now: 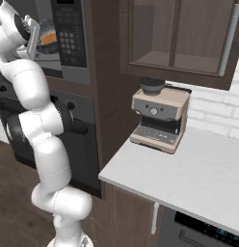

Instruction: Open the microwave, place the bowl with waffle inside the microwave, then close the microwave door and turn it on.

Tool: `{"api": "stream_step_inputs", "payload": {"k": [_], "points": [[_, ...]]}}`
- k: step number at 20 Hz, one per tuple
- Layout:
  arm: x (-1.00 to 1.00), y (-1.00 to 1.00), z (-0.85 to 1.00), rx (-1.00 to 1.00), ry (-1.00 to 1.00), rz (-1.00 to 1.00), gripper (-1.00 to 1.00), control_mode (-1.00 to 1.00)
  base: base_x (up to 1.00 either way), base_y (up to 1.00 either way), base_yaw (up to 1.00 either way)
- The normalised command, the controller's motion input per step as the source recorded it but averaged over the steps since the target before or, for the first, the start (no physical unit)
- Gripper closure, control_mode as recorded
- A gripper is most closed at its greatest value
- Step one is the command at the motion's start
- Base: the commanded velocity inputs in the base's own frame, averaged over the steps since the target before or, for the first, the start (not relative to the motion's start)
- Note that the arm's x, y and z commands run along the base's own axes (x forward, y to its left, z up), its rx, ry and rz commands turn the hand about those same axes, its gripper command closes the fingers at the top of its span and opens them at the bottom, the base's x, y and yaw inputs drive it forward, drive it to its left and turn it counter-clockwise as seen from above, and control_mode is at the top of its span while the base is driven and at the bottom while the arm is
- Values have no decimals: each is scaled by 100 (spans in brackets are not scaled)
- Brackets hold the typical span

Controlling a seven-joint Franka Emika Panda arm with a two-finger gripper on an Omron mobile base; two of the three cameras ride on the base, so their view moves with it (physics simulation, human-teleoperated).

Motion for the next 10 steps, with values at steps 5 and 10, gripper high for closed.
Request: {"api": "stream_step_inputs", "payload": {"k": [5, 10], "points": [[9, 34, -14, -5, -21, -3, -100, -100, 0, 0, 0], [12, 35, -3, -1, -30, -1, -100, -100, 0, 0, 0]]}}
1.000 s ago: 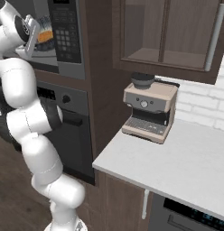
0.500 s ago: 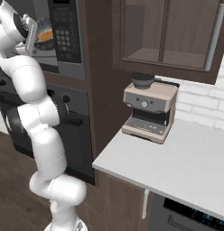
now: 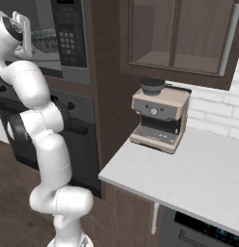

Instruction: Open the microwave, place the bowl with waffle inside the microwave, then close the microwave door and turn it on.

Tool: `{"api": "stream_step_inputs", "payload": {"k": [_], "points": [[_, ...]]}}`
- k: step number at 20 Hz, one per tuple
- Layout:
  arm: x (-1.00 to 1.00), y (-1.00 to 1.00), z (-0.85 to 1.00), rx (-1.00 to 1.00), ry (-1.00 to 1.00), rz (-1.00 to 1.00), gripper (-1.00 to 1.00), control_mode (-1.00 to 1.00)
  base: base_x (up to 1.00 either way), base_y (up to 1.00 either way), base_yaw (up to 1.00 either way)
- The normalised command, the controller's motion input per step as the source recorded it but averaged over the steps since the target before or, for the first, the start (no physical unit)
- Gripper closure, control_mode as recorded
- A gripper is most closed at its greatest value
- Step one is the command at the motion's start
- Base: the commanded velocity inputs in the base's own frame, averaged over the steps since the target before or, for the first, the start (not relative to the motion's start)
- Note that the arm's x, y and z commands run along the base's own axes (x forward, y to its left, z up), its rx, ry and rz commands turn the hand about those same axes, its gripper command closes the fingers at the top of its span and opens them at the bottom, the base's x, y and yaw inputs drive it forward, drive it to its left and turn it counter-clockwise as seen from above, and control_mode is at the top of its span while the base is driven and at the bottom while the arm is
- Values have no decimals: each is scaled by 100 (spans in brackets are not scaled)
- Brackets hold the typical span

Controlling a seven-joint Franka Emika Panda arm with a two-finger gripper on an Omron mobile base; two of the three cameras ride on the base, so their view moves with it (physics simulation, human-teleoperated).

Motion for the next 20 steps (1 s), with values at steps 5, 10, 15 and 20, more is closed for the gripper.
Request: {"api": "stream_step_inputs", "payload": {"k": [5, 10, 15, 20], "points": [[-38, 30, 0, 0, -56, 0, -100, -100, 0, 0, 0], [-98, 22, 0, 0, -59, 0, -100, -100, 0, 0, 0], [-100, 6, -7, 0, -11, 0, -100, -100, 0, 0, 0], [-100, -7, -29, 0, 0, 0, -100, -100, 0, 0, 0]]}}
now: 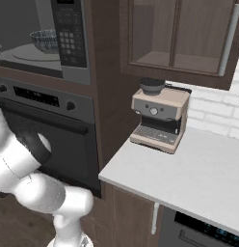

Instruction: Open the microwave, place the bowl with waffle inside the microwave, then close the microwave door and turn it on.

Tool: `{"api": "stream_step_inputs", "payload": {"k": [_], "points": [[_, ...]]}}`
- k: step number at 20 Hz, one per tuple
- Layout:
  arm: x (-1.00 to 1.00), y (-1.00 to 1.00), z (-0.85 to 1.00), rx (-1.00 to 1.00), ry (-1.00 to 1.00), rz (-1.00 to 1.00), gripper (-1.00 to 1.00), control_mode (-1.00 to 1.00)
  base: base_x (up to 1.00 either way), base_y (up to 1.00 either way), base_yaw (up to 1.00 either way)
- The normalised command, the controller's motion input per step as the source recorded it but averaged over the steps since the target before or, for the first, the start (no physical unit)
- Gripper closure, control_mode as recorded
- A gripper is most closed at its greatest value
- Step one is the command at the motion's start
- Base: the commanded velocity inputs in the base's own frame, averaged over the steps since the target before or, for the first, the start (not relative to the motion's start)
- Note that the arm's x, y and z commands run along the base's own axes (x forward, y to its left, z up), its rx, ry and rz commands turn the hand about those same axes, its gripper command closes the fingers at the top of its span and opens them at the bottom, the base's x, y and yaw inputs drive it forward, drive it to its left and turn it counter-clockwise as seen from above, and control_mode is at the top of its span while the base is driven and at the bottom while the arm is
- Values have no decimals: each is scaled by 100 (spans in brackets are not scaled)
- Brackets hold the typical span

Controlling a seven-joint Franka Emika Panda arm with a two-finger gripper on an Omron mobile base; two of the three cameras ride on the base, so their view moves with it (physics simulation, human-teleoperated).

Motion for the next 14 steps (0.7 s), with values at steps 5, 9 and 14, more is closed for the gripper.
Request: {"api": "stream_step_inputs", "payload": {"k": [5, 9, 14], "points": [[-100, -18, -3, 2, -13, 0, -100, -100, 0, 0, 0], [-100, -50, -9, 0, -12, -2, -100, -100, 0, 0, 0], [-100, -50, -47, 0, -2, 0, -100, -100, 0, 0, 0]]}}
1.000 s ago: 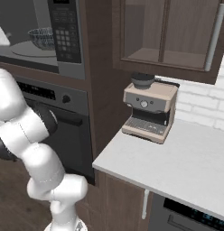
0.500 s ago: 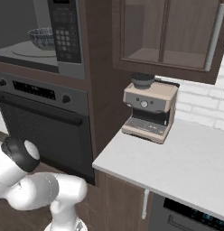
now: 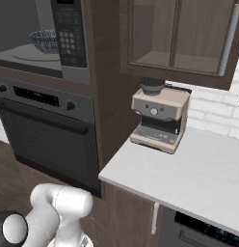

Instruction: Open the microwave, place the bowl with waffle inside the microwave, then close the microwave door and turn it on.

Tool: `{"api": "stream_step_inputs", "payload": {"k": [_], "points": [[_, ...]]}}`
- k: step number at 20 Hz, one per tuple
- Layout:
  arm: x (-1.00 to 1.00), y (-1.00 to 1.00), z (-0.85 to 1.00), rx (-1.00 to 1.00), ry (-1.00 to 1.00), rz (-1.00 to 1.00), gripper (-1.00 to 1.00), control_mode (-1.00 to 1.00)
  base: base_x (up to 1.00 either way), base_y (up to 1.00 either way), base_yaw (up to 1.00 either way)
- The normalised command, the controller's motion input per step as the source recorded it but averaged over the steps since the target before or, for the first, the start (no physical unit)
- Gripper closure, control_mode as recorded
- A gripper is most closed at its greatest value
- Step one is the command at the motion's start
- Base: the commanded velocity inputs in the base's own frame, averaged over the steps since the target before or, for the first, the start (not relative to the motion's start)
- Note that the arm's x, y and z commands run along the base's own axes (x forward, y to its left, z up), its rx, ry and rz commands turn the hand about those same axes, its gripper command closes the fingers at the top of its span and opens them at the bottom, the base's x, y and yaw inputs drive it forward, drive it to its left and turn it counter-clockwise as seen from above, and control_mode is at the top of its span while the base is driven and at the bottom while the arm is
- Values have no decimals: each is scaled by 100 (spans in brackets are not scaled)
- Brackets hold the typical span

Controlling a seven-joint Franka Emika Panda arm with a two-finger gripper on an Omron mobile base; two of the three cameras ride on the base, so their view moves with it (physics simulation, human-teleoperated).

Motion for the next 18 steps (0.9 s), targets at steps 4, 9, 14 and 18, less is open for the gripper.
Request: {"api": "stream_step_inputs", "payload": {"k": [4, 9, 14, 18], "points": [[-97, -49, -62, 0, 0, 0, -100, -100, 0, 0, 0], [-42, -36, -62, -8, 0, 0, -100, -100, 0, 0, 0], [0, -34, -50, -9, 3, 0, -100, -100, 0, 0, 0], [0, -5, -45, -14, 4, 0, 100, -100, 0, 0, 0]]}}
